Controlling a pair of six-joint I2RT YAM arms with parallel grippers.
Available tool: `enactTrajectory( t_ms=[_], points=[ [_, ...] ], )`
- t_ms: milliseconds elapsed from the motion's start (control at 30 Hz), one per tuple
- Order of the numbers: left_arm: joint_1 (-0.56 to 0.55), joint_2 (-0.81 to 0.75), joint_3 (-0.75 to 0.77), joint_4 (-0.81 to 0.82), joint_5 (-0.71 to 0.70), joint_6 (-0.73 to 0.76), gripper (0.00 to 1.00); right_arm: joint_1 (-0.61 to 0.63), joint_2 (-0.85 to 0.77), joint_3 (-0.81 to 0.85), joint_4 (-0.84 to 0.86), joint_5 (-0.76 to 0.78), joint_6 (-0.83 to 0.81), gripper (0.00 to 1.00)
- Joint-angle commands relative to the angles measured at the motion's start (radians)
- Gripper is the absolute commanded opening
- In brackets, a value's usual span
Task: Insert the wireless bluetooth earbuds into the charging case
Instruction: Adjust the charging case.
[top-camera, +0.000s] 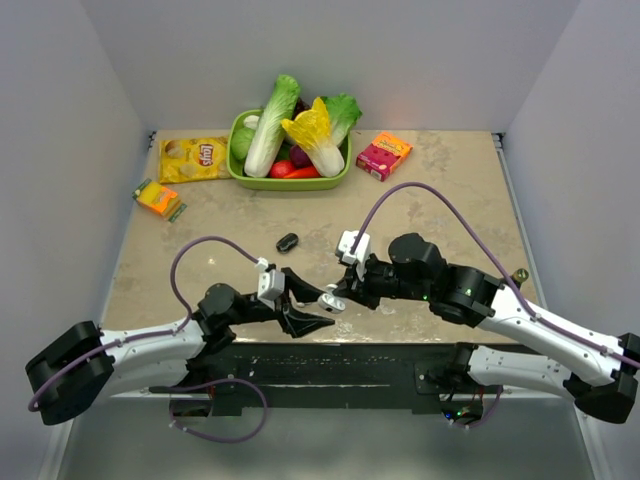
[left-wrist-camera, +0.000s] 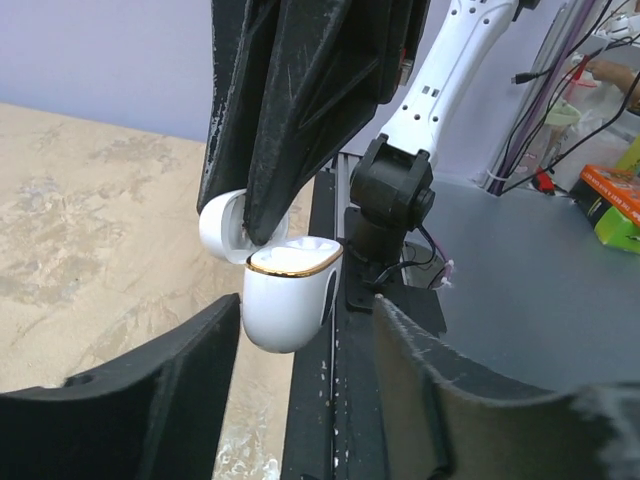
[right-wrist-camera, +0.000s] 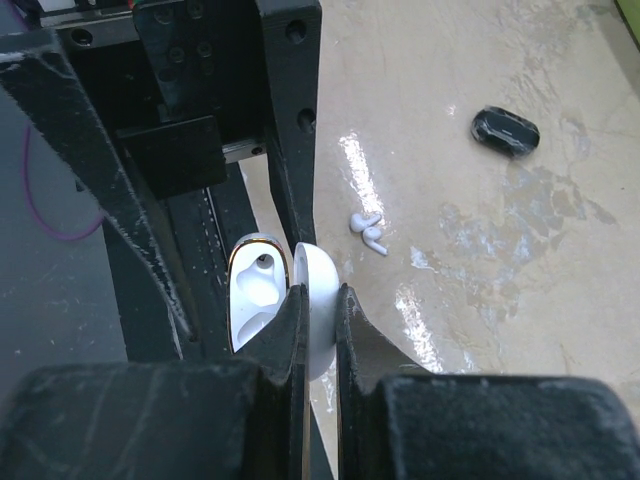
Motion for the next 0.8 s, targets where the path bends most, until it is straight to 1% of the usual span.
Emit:
enactTrajectory(
  t_ms=[0,333,567,767],
  points=[
    [0.004,0.012,0.045,0.006,0.016,0.038,0.56,0.004,0.000,0.040,0.010,-0.038,-0.009,0.00],
    [0.004,0.015,0.076,-0.039,0.029,0.052,0.54,0.006,0.020,0.047,-0.008,-0.061,-0.017,0.00],
    [0.004,0.034,0.099,-0.102,0.072,0.061,0.50,0.026,0.035,0.067,-0.046,-0.027,-0.033,0.00],
    [0.004,0.049,0.103,-0.125,0.086,0.058,0.51,0.035,0.037,0.078,-0.066,-0.012,-0.037,0.00]
  ],
)
